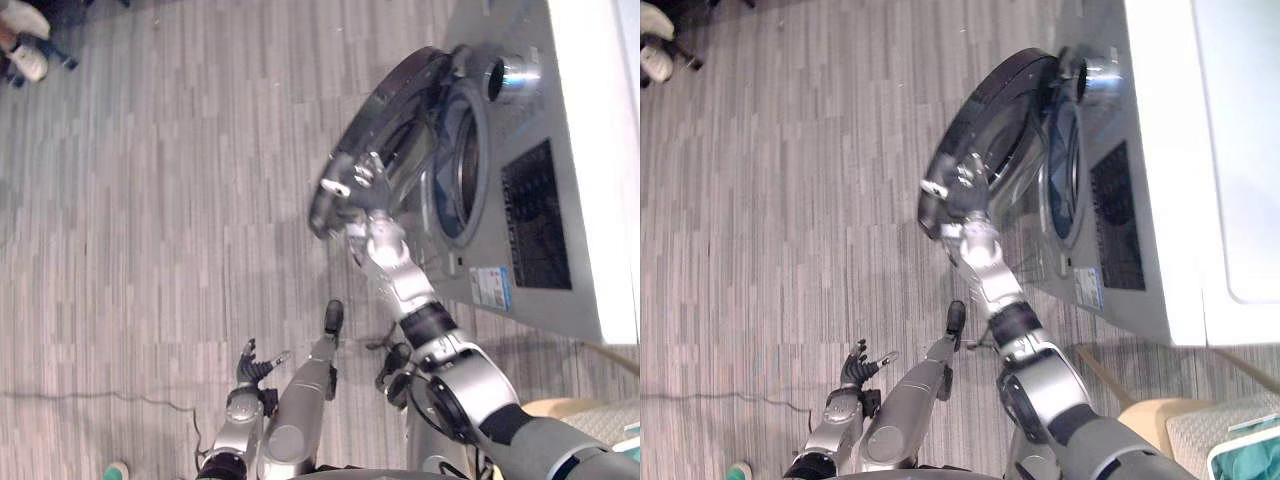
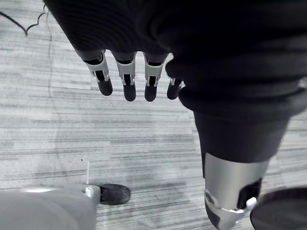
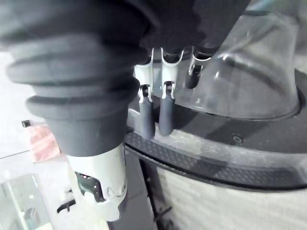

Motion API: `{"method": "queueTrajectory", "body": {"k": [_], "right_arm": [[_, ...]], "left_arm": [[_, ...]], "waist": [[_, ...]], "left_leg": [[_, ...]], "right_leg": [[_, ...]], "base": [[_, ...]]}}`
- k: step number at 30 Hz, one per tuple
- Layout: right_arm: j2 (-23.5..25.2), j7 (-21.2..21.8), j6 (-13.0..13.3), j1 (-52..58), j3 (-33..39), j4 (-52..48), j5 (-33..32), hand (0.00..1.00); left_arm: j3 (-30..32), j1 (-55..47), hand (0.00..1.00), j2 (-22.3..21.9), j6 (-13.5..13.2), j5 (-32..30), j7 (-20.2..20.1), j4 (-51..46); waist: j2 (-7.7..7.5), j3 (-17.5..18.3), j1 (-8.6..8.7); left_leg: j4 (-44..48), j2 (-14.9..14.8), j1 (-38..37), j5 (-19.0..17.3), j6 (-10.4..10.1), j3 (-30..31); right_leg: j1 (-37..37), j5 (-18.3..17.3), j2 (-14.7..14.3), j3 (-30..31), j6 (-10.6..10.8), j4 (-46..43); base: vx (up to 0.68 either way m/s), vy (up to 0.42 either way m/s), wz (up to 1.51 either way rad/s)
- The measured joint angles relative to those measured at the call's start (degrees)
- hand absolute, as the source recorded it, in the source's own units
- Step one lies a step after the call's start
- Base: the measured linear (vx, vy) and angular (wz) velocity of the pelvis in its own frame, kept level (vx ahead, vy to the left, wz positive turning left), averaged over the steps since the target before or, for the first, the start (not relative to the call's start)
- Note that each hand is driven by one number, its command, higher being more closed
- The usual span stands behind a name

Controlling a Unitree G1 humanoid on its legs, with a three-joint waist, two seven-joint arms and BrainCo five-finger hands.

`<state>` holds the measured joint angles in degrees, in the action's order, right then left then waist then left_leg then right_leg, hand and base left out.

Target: Pick up the laundry basket with both hands and put the clothes into the washing machine.

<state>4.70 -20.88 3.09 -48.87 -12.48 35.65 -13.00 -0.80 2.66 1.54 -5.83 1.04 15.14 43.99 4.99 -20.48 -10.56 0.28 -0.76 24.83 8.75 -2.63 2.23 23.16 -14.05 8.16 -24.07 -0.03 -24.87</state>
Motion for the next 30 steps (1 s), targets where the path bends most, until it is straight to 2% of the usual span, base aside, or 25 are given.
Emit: {"method": "queueTrajectory", "body": {"k": [1,4,6,9,12,15,17,19,20,22,24,26,29,30], "right_arm": [[0.84,1.57,0.52,-5.74,-3.35,-0.06,0.01,0.00],[1.78,3.19,1.47,-12.52,-4.68,-1.74,0.03,0.00],[1.41,3.65,3.76,-15.63,-4.37,-5.21,0.10,0.00],[-1.25,3.68,4.43,-15.85,-3.48,-5.82,0.09,0.00],[-6.52,3.89,3.66,-12.69,-1.07,-5.65,0.07,0.00],[-10.99,4.81,2.94,-5.30,-0.39,-6.56,-0.06,0.00],[-13.73,5.79,2.81,2.49,-1.97,-10.71,-0.48,0.00],[-16.62,8.56,2.80,14.25,-5.48,-16.21,-0.53,0.00],[-16.62,9.73,3.00,17.95,-6.02,-17.94,-0.63,0.00],[-18.20,15.33,3.15,30.93,-9.43,-22.70,-1.03,0.00],[-18.71,18.85,3.14,38.28,-9.98,-23.18,-0.92,0.00],[-18.49,21.51,3.14,45.40,-9.09,-22.50,-0.22,0.00],[-17.26,23.50,3.20,50.19,-5.86,-17.07,2.01,0.00],[-17.08,23.55,3.24,50.72,-5.09,-16.29,2.41,0.00]], "left_arm": [[-1.45,0.88,0.00,-0.15,-0.30,-0.11,-0.01,-0.94],[-2.61,2.28,0.00,-0.94,-0.76,-0.17,0.01,-1.72],[-3.51,3.06,0.00,-0.95,-1.42,-0.20,0.04,-1.91],[-3.50,3.05,0.00,-0.90,-1.47,-0.21,0.04,-1.82],[-3.50,3.07,0.00,-0.75,-1.39,-0.21,0.02,-1.47],[-3.39,3.82,0.00,-0.67,-0.67,-0.23,0.03,-0.36],[-3.44,4.81,0.00,-0.33,-0.63,-0.23,0.15,-0.33],[-3.91,7.53,0.00,1.37,-0.58,-0.22,0.12,-0.39],[-4.16,8.75,0.00,1.79,-0.55,-0.23,0.09,-0.40],[-6.66,14.39,0.00,4.31,-0.57,-0.60,-0.14,-0.72],[-8.04,18.75,0.00,5.81,-0.58,-0.87,-0.16,-0.73],[-8.08,24.68,0.00,8.87,-0.60,-1.42,-0.15,-0.59],[-7.92,33.80,0.00,16.56,-0.26,-1.52,-0.12,2.32],[-7.86,35.38,0.00,18.01,-0.04,-1.52,-0.13,2.94]], "waist": [[0.06,-0.02,-1.24],[0.42,-0.13,-2.95],[0.54,-0.16,-3.84],[0.54,-0.16,-3.95],[0.48,-0.18,-2.87],[0.25,-0.26,-2.27],[0.13,-0.33,-0.04],[-0.61,-0.68,3.69],[-0.77,-0.75,4.51],[-1.24,-0.98,7.04],[-1.52,-1.01,8.34],[-2.53,-1.48,10.42],[-4.75,-2.21,13.03],[-5.16,-2.41,13.12]], "left_leg": [[0.24,0.08,0.65,0.22,-0.34,1.96],[0.23,0.32,1.09,0.61,-0.94,4.10],[0.21,0.83,1.62,1.02,-1.54,5.96],[0.16,0.92,2.14,1.28,-1.91,6.20],[0.12,0.64,2.06,1.30,-1.89,4.84],[-0.20,-1.49,0.98,1.41,-1.73,-0.69],[-0.68,-2.30,-0.11,1.59,-1.49,-3.37],[-2.46,-3.34,-2.32,2.30,-0.51,-5.91],[-2.60,-3.55,-2.62,2.30,-0.51,-6.54],[-3.40,-4.29,-3.40,2.30,-0.50,-8.50],[-3.93,-4.55,-3.47,2.29,-0.50,-9.37],[-4.39,-5.11,-3.27,2.27,-0.49,-10.63],[-4.34,-5.37,-2.61,2.24,-0.46,-12.69],[-4.36,-5.37,-2.57,2.22,-0.44,-13.31]], "right_leg": [[-0.57,-0.84,0.02,-2.14,-0.41,0.01],[-1.44,-2.02,0.11,-4.50,-0.65,0.02],[-2.07,-3.17,0.26,-6.17,-0.73,-0.25],[-1.62,-3.46,0.24,-6.03,-0.81,-0.47],[-0.95,-3.16,-0.03,-4.01,-0.86,-0.17],[-0.07,0.70,-2.43,2.23,-0.95,2.73],[-0.16,2.69,-3.55,5.43,-0.87,4.68],[-0.93,4.78,-5.09,9.03,-0.96,7.24],[-0.98,5.19,-5.37,9.79,-1.05,7.65],[-0.81,6.42,-6.55,12.18,-1.30,9.04],[-0.02,7.05,-7.19,13.33,-1.37,9.17],[1.51,7.84,-7.90,14.98,-1.43,8.97],[4.03,8.73,-8.29,17.45,-1.21,8.26],[4.54,8.84,-8.32,18.06,-1.13,7.98]], "base": [[0.08,-0.135,0.62],[0.07,-0.138,0.60],[0.04,-0.110,0.64],[0.01,-0.065,0.16],[-0.04,-0.015,-0.29],[-0.09,0.019,-1.01],[-0.09,0.017,-1.04],[-0.09,-0.025,-0.85],[-0.10,-0.042,-0.74],[-0.13,-0.030,-0.61],[-0.10,-0.005,-0.43],[-0.13,-0.001,-0.46],[-0.16,0.007,-0.44],[-0.13,0.016,-0.43]]}}
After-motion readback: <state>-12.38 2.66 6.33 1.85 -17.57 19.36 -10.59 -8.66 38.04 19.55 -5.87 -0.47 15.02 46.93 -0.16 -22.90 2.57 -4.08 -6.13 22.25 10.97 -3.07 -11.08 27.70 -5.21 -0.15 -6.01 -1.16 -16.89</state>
